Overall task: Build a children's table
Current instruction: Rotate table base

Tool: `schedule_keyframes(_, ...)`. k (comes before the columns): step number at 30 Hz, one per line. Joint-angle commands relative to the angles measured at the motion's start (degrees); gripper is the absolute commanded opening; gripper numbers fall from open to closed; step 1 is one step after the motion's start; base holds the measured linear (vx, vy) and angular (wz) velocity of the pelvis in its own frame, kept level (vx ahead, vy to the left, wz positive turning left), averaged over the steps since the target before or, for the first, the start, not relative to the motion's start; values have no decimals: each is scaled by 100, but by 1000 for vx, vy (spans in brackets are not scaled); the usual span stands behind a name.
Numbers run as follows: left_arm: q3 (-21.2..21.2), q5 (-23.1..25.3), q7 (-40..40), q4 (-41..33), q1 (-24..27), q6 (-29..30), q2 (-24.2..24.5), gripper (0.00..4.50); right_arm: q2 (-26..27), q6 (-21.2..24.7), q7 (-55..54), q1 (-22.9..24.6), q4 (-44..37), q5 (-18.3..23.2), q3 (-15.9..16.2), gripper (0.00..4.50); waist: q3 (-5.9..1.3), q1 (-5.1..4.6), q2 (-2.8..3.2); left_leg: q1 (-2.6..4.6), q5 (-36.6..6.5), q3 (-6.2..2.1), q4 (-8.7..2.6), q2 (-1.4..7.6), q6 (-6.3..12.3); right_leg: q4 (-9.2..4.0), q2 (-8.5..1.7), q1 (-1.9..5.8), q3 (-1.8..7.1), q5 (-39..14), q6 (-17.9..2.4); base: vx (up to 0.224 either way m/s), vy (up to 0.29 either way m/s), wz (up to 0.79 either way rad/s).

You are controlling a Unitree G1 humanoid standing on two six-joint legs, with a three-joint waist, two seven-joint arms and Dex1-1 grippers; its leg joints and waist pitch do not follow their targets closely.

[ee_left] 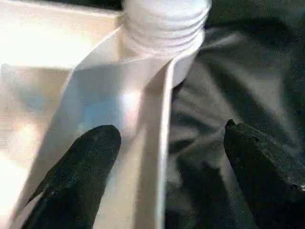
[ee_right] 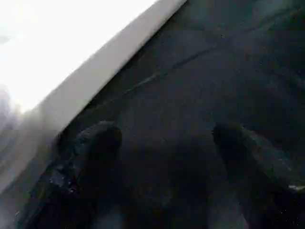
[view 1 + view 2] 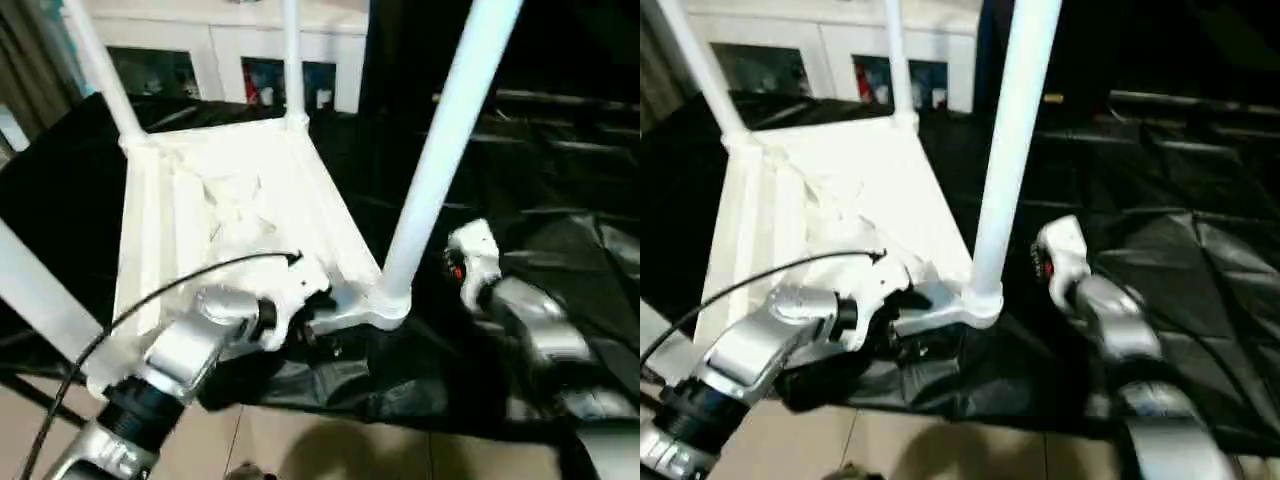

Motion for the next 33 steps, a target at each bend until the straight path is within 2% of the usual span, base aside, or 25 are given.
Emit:
schedule_keyframes(1,-6,77,124,-108,-48,205,-35,371,-256,190,528,179,-621,35,189,372,-377,13,-44,69,-1154,-183,-408,338,357,-468,-405,304,330,-1551,-1118,0,0,0)
schedule_keyframes(2,-2,69,178,-133,-68,282,-47,366,-401,262,722,310,-906,80,245,372,-371,25,-53,69,-1189,-188,-403,346,361,-480,-417,300,337,-1650,-1081,0,0,0)
schedule_keyframes(3,0,62,206,-123,-101,331,-57,355,-572,350,968,446,-1209,145,310,372,-377,47,92,72,-1229,-213,-404,346,338,-471,-423,301,331,-1732,-1063,0,0,0)
schedule_keyframes(4,-14,46,230,-153,-118,402,-46,341,-704,465,1166,560,-1476,191,350,372,-359,20,25,66,-1294,-187,-409,334,363,-534,-388,299,326,-1778,-1010,0,0,0)
schedule_keyframes(5,-32,44,242,-164,-132,442,-30,331,-841,587,1372,673,-1729,254,388,372,-369,34,-14,69,-1273,-204,-407,338,393,-506,-397,310,327,-1749,-1004,0,0,0)
schedule_keyframes(6,-42,61,256,-137,-147,443,-22,328,-949,678,1537,761,-1922,323,403,372,-371,41,19,57,-1274,-205,-400,331,437,-524,-392,317,324,-1781,-971,0,0,0)
schedule_keyframes(8,-35,113,262,-81,-161,439,-39,322,-1093,990,1751,939,-2345,496,357,372,-367,40,35,51,-1233,-218,-404,327,477,-529,-381,320,317,-1762,-973,0,0,0)
schedule_keyframes(15,74,17,214,39,-164,230,-115,260,-1367,1677,2133,1293,-3185,917,317,372,-364,42,17,64,-1349,-233,-410,344,446,-565,-393,289,301,-1990,-963,0,0,0)
schedule_keyframes(20,114,-36,154,60,-119,-54,-139,240,-1393,1878,2147,1336,-3398,989,298,372,-374,60,12,63,-1289,-230,-407,344,403,-550,-408,292,309,-1917,-954,0,0,0)
schedule_keyframes(22,93,-12,127,83,-85,-110,-117,210,-1385,1933,2138,1333,-3430,995,304,372,-374,62,11,57,-1256,-228,-403,342,407,-547,-410,291,312,-1881,-967,0,0,0)
schedule_keyframes(23,73,17,114,96,-63,-142,-92,208,-1372,1971,2124,1332,-3453,994,306,372,-376,58,-29,55,-1226,-224,-401,342,413,-549,-409,294,310,-1876,-958,0,0,0)
schedule_keyframes(24,53,40,91,110,-37,-188,-67,207,-1378,2043,2108,1347,-3510,1010,313,372,-377,67,-15,58,-1209,-227,-400,342,412,-538,-413,293,311,-1873,-963,0,0,0)
schedule_keyframes(25,44,51,81,113,-15,-209,-47,202,-1388,2069,2113,1357,-3523,1016,320,372,-373,67,-29,47,-1181,-227,-401,342,424,-534,-415,295,313,-1898,-942,0,0,0)
schedule_keyframes(28,28,68,79,133,4,-234,-12,165,-1401,2072,2131,1347,-3497,1014,335,372,-376,63,-14,54,-1170,-228,-400,346,411,-535,-413,287,314,-1901,-923,0,0,0)
schedule_keyframes(29,27,72,80,139,5,-239,-5,165,-1401,2074,2130,1343,-3495,1014,337,372,-374,67,-30,58,-1168,-226,-402,347,412,-533,-415,285,316,-1904,-924,0,0,0)
schedule_keyframes(30,15,97,76,174,15,-284,28,165,-1406,2110,2118,1329,-3511,1026,351,372,-374,69,-18,60,-1168,-228,-403,347,409,-534,-415,285,313,-1921,-920,0,0,0)
schedule_keyframes(33,-81,176,14,200,25,-320,110,127,-1385,2144,2131,1285,-3521,1031,368,372,-377,69,-21,60,-1153,-231,-405,351,402,-528,-419,287,316,-1880,-922,0,0,0)
